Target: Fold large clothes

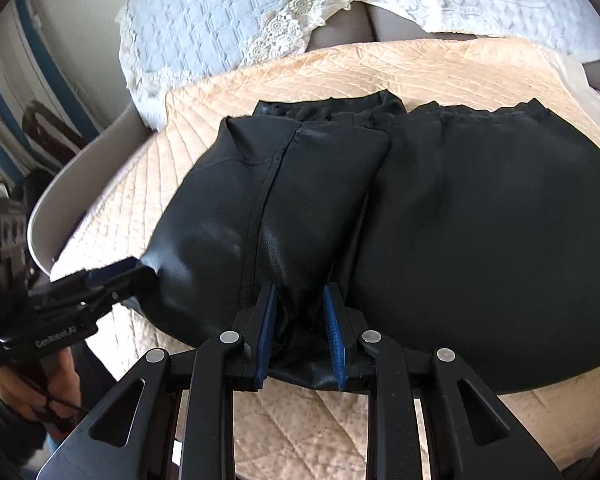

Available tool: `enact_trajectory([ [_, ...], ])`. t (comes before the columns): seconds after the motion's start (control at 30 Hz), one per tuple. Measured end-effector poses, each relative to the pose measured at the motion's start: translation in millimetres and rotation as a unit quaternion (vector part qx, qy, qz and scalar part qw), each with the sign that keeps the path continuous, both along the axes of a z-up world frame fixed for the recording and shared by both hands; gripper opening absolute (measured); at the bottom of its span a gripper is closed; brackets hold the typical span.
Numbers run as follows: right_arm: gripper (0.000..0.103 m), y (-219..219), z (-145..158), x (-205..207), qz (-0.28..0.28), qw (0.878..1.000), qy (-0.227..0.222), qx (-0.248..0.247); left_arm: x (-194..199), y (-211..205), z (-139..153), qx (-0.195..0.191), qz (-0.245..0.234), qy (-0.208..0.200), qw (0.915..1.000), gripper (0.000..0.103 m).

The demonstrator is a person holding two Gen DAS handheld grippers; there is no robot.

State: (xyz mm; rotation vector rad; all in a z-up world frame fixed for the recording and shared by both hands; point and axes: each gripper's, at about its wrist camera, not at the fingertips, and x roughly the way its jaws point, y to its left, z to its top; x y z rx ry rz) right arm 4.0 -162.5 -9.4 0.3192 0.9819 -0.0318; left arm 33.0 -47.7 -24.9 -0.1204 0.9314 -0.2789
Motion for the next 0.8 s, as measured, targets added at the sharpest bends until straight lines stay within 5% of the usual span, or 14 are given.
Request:
enact_trajectory([
  [0.37, 0.025, 9, 21, 7, 0.006, 0.999, -0.041, -0.001, 1, -1, -3, 0.004, 0.001, 0.0, 1.0, 0.052],
  [0.6, 0.025, 4, -8, 35, 0.01, 1.0, -0.003, -0.016, 3, 3, -3, -0.003, 0.001, 0.005, 1.0, 0.053],
  [0.8, 0.025, -9, 14, 46, -0.003, 0.999, -0.031, -0.007, 7, 11, 17, -0.018, 0.0, -0.002, 0.9998, 0.051],
])
